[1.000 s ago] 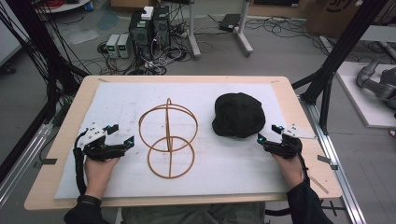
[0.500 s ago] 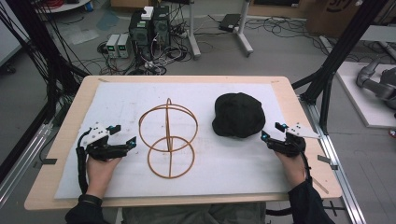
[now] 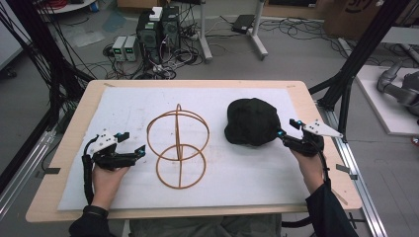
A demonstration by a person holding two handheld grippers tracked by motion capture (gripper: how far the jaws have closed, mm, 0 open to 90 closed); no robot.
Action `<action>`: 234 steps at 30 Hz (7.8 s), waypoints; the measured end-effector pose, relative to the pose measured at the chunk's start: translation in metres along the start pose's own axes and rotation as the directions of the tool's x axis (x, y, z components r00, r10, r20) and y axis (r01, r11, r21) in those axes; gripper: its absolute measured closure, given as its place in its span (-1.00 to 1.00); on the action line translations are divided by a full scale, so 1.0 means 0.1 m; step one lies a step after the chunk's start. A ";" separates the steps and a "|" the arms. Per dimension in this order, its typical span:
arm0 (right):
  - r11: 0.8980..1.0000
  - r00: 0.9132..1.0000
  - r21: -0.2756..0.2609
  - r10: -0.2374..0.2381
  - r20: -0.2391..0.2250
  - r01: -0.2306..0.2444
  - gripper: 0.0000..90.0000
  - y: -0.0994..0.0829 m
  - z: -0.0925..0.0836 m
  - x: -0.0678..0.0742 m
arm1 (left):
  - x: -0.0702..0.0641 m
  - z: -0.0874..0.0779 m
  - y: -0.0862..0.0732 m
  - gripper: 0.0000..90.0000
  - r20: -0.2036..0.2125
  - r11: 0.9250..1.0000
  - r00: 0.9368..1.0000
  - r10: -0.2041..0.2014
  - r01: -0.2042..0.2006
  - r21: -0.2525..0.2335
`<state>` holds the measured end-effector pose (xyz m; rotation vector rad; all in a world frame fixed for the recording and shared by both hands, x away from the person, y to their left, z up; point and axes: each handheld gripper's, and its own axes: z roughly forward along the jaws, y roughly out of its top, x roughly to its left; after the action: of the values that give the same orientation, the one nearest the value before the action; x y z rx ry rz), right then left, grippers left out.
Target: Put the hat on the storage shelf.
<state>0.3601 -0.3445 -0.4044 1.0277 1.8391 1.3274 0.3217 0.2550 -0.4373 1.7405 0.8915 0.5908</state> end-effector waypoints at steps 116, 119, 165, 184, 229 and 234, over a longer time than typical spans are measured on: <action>0.998 0.984 0.050 -0.031 -0.174 0.041 0.96 0.69 0.58 -0.11 | -0.02 0.10 0.00 -0.62 0.064 1.000 0.998 0.006 -0.007 0.020; 1.000 0.985 0.002 0.012 -0.172 -0.012 0.96 0.80 0.48 -0.04 | -0.02 0.10 0.01 -0.62 0.066 1.000 0.998 0.010 -0.012 0.019; 0.984 0.911 -0.107 0.085 -0.403 -0.139 1.00 1.56 0.22 0.98 | -0.02 0.10 0.01 -0.62 0.068 1.000 0.998 0.010 -0.012 0.021; 0.967 0.895 -0.167 0.106 -0.433 -0.194 1.00 1.67 0.13 0.97 | -0.03 0.10 0.01 -0.62 0.067 1.000 0.998 0.015 -0.017 0.020; 0.962 0.753 -0.264 -0.120 -0.647 -0.073 1.00 1.70 -0.02 1.99 | -0.03 0.08 0.00 -0.62 0.062 1.000 0.998 0.010 -0.012 0.021; 0.963 0.734 -0.268 -0.171 -0.657 -0.016 1.00 1.64 -0.05 2.14 | -0.02 0.08 0.00 -0.62 0.064 1.000 0.998 0.008 -0.010 0.021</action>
<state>0.2879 -0.1307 -0.2577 0.3143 2.0901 2.0067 0.3261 0.2485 -0.4401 1.7739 0.8487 0.5306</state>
